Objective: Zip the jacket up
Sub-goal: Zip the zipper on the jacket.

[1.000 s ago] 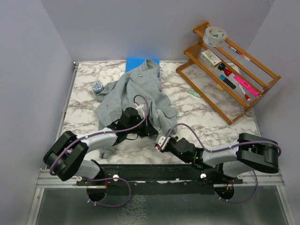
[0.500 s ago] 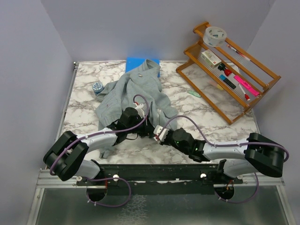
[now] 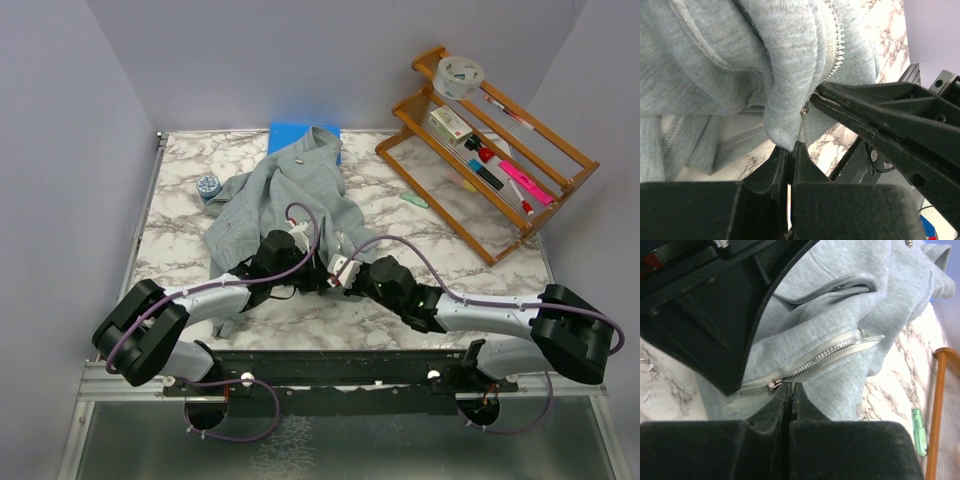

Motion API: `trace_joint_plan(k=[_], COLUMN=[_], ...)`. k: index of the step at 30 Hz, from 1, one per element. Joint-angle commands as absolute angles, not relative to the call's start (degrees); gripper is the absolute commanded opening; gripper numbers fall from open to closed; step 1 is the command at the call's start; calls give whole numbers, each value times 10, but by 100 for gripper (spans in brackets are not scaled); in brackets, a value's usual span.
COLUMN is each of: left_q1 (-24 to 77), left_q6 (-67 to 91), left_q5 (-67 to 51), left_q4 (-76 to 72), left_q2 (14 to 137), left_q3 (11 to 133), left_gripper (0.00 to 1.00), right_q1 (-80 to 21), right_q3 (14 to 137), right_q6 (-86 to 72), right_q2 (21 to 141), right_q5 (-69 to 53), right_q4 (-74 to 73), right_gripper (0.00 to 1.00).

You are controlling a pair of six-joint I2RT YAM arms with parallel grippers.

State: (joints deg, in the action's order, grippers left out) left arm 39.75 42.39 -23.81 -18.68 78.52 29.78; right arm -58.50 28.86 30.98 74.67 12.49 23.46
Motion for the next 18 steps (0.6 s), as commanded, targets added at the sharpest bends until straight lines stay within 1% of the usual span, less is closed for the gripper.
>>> trace_joint_plan(k=[1,8,18], left_q1=[408,416,429], left_q6=[415,413,437], left_q5=[-264,-257,-242], left_q4=[-165,-141,-98], left_q2=[782,769,693], left_q3=[288,278,238], left_gripper=[0,0,0], right_q1=[-567,-534,-474], right_q3=[320,360,445], right_q6=[341,357,379], right_q2=[743,755,802], right_q5=[127,133,123], right_q4=[236,246,252], right_gripper=[0,0,0])
